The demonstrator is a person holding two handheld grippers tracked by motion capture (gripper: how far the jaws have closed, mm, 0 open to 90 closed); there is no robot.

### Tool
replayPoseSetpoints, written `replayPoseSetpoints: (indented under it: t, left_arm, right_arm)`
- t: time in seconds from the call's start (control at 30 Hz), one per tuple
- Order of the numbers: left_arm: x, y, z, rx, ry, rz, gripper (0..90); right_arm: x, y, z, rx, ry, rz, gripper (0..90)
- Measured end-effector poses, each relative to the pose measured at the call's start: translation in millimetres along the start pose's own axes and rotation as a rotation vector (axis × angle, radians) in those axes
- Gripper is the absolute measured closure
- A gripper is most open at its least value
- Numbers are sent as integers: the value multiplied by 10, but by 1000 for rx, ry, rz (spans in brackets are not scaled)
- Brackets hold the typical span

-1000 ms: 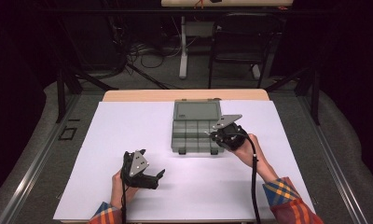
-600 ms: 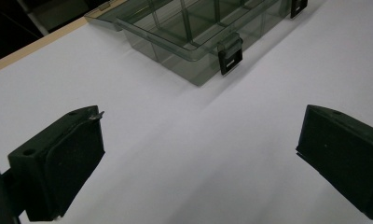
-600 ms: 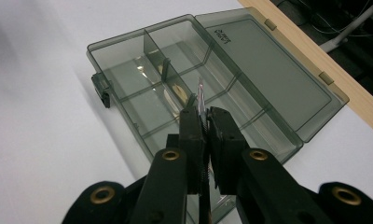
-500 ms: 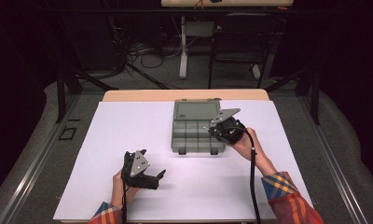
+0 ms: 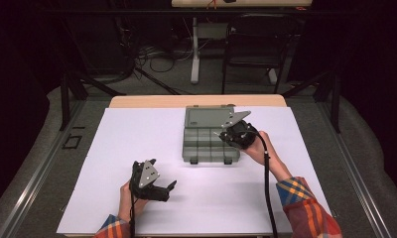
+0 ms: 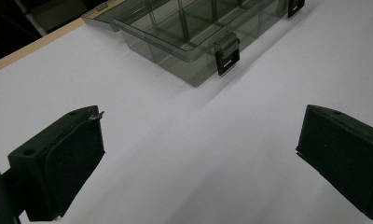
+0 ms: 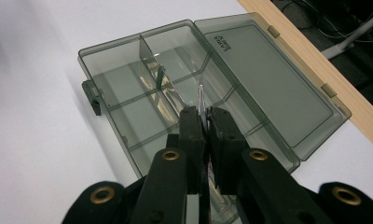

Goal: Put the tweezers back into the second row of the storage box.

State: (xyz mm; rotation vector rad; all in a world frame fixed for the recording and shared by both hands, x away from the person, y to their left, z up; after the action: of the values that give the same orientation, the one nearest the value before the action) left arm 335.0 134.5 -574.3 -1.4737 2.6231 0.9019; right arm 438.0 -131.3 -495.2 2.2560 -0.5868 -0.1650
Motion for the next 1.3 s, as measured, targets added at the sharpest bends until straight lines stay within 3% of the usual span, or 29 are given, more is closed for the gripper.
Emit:
replayPoseSetpoints:
  t: [0.6,0.93,1.3]
  left_arm:
    - [7,-6,4,-2,-4,3,0]
    - [9,-7,5,-2,-7,4,0]
    - [3,-4,5,-2,-7,3,0]
  right_arm:
    - [60,-211,6,-51,36,-54,844]
    - [2,-367,-10,-85,71,-103,844]
    - [-26,-453,-14,-95,80,-118,843]
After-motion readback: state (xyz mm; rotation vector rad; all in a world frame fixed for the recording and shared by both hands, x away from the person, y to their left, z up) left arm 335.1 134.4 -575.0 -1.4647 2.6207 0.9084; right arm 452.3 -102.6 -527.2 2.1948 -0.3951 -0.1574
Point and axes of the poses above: each handheld gripper's, and its own axes: y roughly backward along the jaws, z roughly out of its underside, x roughly to its right, the point moved 5 cm from there along -y, roughly forward along the jaws, and after that the axes turned 11 degrees about -z, right-handed, at the moved point
